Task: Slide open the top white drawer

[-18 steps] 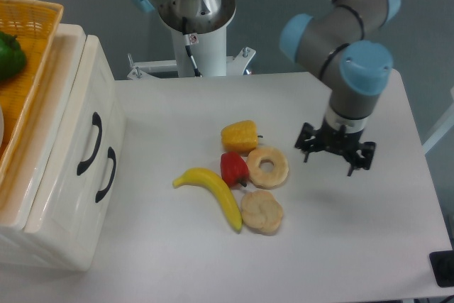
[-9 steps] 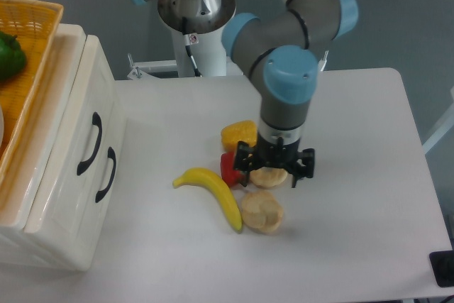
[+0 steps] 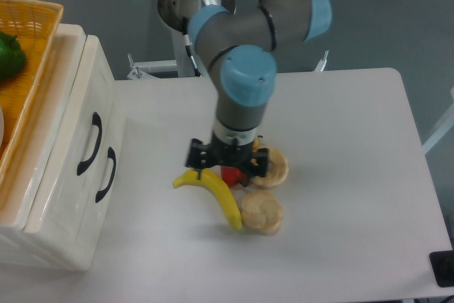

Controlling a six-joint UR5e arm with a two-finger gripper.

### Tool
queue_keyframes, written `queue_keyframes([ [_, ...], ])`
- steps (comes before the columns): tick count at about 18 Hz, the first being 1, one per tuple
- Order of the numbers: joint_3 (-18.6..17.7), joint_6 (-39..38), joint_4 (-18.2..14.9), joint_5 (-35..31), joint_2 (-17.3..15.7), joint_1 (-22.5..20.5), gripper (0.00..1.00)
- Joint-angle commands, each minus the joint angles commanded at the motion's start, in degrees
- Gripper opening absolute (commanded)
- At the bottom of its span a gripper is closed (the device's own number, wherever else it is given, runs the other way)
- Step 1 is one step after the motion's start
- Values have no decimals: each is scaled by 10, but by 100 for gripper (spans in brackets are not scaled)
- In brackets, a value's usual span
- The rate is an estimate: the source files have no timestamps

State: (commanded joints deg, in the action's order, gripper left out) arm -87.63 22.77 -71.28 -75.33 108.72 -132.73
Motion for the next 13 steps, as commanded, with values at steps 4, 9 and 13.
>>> queue_keyframes([
  [4, 7, -29, -3, 42, -1, 34, 100],
  [9, 15, -40, -36, 56, -3, 43, 100],
  [13, 16, -37, -51, 70, -21, 35, 100],
])
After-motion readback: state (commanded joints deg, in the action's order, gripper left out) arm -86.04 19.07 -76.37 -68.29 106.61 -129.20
